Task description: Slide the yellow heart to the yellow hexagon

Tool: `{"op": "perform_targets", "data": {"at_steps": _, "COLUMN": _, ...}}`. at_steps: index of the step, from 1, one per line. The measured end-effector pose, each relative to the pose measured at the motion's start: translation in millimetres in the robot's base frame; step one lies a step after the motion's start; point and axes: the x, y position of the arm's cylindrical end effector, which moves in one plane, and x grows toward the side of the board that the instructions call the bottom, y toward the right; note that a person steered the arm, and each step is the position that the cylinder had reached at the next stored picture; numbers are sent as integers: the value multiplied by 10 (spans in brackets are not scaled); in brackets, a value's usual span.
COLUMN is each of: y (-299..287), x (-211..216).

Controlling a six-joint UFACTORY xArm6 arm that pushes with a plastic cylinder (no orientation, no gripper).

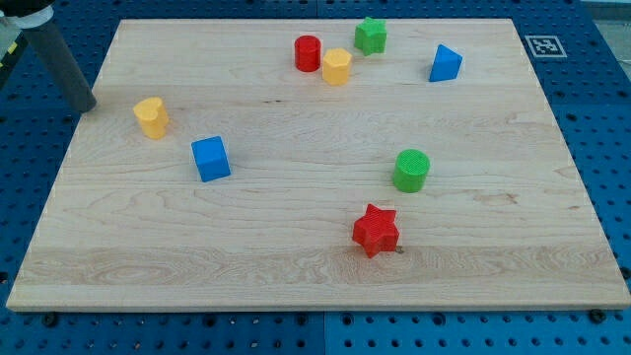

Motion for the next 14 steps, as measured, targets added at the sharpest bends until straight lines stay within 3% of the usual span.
{"op": "perform_targets", "data": {"at_steps": 2, "y": 893, "x": 74}}
{"op": "perform_targets", "data": {"at_steps": 7, "y": 997, "x": 679}}
{"op": "perform_targets", "data": {"at_steps": 10, "y": 1802, "x": 695}}
{"op": "perform_targets", "data": {"at_steps": 14, "y": 2564, "x": -190}}
